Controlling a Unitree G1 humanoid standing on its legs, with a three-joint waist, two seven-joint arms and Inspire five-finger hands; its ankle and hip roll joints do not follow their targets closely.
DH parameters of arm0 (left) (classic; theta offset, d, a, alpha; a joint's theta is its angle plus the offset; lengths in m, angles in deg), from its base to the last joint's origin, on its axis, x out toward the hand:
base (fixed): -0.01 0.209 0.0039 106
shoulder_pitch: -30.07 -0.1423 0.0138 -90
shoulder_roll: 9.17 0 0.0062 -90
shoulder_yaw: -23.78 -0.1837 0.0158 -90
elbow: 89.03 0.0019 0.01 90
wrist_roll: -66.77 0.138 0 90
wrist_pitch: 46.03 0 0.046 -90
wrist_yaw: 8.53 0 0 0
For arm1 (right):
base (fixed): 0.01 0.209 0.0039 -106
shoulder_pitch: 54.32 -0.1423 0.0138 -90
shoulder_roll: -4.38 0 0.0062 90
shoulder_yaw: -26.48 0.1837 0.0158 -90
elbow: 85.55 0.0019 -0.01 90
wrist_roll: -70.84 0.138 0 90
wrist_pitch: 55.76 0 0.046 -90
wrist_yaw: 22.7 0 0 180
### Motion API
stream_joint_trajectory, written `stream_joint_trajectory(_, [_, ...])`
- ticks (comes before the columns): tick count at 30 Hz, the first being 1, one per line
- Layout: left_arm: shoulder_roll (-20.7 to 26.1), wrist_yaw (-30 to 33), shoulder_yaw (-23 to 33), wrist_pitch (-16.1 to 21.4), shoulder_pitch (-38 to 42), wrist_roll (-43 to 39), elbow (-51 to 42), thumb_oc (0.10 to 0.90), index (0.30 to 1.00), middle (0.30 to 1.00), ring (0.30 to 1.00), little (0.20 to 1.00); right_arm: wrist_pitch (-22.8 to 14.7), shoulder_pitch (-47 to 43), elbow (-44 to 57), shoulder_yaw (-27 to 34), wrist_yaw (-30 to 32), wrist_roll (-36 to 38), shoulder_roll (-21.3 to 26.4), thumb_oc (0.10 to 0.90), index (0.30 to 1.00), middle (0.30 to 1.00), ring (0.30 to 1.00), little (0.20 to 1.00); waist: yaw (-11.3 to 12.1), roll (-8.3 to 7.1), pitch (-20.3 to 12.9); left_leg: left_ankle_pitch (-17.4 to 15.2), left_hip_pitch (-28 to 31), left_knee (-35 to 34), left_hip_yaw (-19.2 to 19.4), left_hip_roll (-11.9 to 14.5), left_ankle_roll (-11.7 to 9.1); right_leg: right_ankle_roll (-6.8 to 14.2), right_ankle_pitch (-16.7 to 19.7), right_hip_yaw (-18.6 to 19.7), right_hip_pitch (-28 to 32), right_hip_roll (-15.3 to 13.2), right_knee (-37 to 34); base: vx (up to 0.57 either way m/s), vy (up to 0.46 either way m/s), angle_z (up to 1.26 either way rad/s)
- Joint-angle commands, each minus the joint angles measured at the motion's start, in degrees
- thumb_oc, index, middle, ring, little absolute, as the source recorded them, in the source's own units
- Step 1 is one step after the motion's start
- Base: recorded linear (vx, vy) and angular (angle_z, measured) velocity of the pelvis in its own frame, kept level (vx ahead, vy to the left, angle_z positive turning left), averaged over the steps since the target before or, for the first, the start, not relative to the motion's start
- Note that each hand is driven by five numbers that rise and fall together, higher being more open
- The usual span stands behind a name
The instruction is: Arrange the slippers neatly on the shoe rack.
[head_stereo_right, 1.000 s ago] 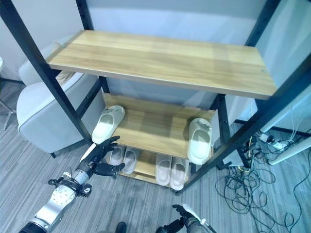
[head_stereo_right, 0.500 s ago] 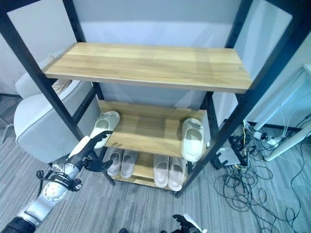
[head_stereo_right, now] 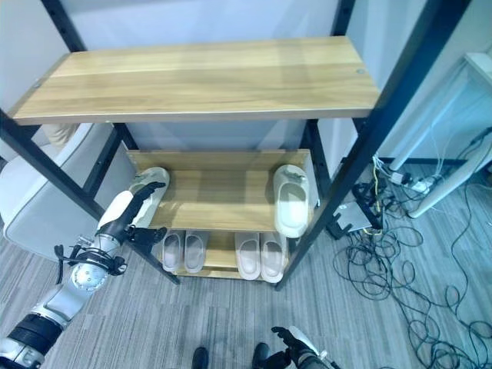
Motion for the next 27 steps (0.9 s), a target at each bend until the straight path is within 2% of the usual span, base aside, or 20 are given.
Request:
stream_joint_trajectory(1, [4.1,7.3,4.7,1.3,12.8,3.0,3.3,0.800,0.900,0.900,0.900,0.900,-1.2,-1.2,4.5,-1.1,0.3,-1.7,2.2,0.800,0.900,0.900,0.900,0.900,-1.2,-1.63,-0.1,2.1,-6.1,-1.0,-2.2,-0.1,-3.4,5.8,-7.4,0.8,0.9,-1.8,0.8,-0.02,0.003,-0.04])
stream_joint_trajectory(12, [6.4,11.8,7.8,0.3,16.3,2.1,6.2,0.800,0.900,0.900,0.900,0.900,-1.4,-1.5,6.3,-2.9,-0.3,-2.5,2.7,0.800,0.900,0.900,0.900,0.900,-1.8,-1.85,-0.2,2.4,-7.9,-1.0,-1.6,0.0,-3.4,5.6,-6.8,1.9,-1.6,-1.7,0.8,0.00,0.001,-0.07])
stream_joint_trajectory(22, [13.5,14.3,4.4,-3.0,23.0,12.1,10.1,0.800,0.900,0.900,0.900,0.900,-2.4,-2.1,8.0,-3.8,-0.9,-2.0,3.6,0.800,0.900,0.900,0.900,0.900,-2.2,-2.02,0.0,2.7,-9.7,-1.0,-1.4,0.3,-3.5,5.8,-6.1,2.3,-3.7,-1.8,0.8,0.00,0.000,0.00])
stream_joint_trajectory(27, [15.4,14.3,3.8,-3.7,23.9,13.1,11.6,0.800,0.900,0.900,0.900,0.900,-2.7,-2.0,8.8,-3.7,-1.2,-1.5,4.0,0.800,0.900,0.900,0.900,0.900,-2.6,-2.28,0.1,2.8,-10.6,-1.0,-1.2,0.4,-3.5,5.8,-5.8,2.6,-4.6,-1.9,0.8,0.00,0.000,0.00])
